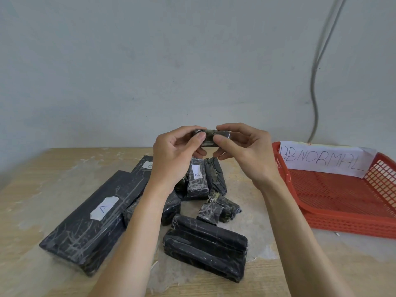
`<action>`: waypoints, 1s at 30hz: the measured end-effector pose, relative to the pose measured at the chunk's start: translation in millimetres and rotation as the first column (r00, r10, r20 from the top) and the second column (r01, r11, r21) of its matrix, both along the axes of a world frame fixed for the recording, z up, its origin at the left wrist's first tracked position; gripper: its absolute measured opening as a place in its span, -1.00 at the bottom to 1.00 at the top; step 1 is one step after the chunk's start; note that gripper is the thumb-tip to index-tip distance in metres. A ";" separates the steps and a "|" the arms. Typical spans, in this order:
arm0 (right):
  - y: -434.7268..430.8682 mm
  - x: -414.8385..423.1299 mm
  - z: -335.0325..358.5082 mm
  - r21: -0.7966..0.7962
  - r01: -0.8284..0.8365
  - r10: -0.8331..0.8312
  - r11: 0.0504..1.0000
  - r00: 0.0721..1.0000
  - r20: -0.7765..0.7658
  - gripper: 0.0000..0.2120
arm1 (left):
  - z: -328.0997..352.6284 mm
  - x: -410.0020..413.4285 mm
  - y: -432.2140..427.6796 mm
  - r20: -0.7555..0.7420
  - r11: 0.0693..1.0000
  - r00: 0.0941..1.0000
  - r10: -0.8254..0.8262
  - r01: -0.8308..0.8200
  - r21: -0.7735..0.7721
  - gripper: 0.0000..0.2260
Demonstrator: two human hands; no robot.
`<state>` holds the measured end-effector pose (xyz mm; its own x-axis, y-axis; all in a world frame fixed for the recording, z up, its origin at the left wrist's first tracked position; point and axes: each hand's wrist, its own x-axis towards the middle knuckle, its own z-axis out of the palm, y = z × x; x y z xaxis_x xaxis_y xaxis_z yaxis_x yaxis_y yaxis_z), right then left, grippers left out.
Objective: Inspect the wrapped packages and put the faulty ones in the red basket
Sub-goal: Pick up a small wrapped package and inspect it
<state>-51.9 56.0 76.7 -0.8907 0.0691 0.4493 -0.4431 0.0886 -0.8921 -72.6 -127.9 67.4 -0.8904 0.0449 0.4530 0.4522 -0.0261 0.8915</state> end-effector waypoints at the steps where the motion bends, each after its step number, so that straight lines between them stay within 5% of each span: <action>1: -0.3 -0.5 -0.8 0.003 0.012 -0.012 1.000 1.000 -0.004 -0.83 | 0.5 0.1 0.2 0.000 1.000 1.000 -0.001 0.001 0.000 -0.88; 9: 3.1 -0.7 0.0 0.018 -0.007 0.007 1.000 1.000 -0.007 -0.83 | 1.6 3.2 0.2 0.052 0.999 0.998 -0.046 0.046 0.006 -0.74; 30: 4.6 0.4 1.9 0.016 -0.008 0.008 1.000 0.999 0.032 -0.83 | 3.3 3.1 -0.6 0.067 0.999 0.997 -0.048 0.049 -0.004 -0.81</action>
